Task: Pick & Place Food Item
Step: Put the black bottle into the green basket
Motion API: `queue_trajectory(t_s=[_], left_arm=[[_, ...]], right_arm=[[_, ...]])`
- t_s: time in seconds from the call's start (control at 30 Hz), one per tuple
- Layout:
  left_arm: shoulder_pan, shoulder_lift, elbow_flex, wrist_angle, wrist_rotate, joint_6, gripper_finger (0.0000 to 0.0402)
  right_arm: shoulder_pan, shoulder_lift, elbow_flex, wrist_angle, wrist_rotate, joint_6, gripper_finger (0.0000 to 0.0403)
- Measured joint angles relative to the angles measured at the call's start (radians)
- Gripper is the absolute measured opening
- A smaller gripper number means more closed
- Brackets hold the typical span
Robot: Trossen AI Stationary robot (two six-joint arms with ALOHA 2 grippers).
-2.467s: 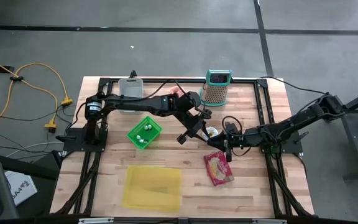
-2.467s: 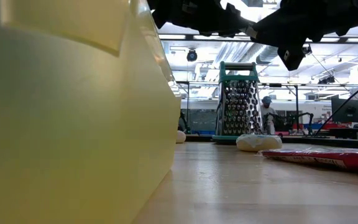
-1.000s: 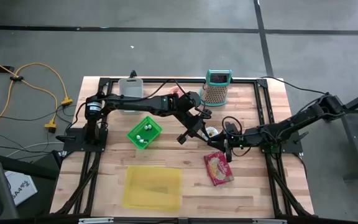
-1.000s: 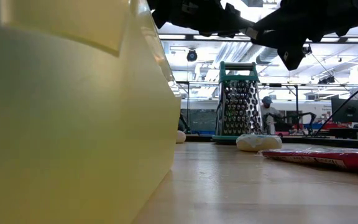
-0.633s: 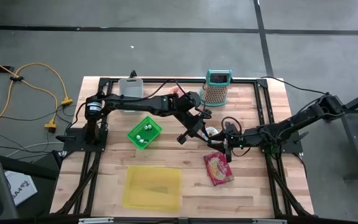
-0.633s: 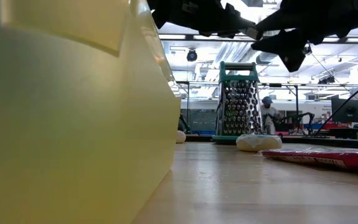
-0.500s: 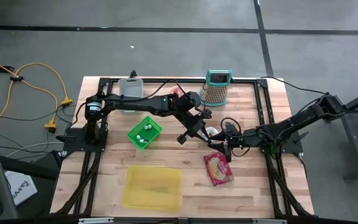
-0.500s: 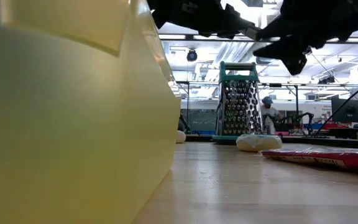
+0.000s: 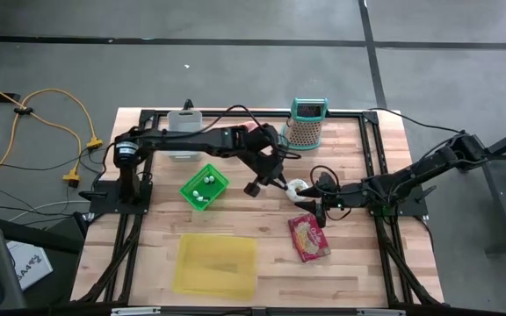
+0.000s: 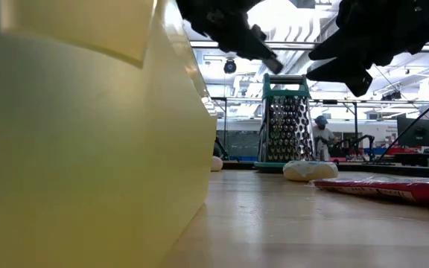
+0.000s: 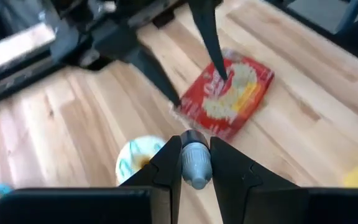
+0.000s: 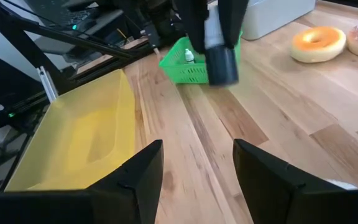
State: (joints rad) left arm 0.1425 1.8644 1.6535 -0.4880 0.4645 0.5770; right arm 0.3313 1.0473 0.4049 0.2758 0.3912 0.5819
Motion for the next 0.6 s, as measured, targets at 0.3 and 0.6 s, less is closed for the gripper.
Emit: queue_trajectory(t_s=[0.3,0.6], left_arm=[[0.003,-0.025,0.000,-0.169,-0.028,-0.055,0.0062],[0.010,-0.025,0.000,-0.268,-0.075,-0.143,0.0062]], right_arm=[[0.000,0.000,0.000,-0.004,-0.001,0.000,0.0181],[0.000,0.000,0.000,-0.048,-0.002,0.000,0.0180]])
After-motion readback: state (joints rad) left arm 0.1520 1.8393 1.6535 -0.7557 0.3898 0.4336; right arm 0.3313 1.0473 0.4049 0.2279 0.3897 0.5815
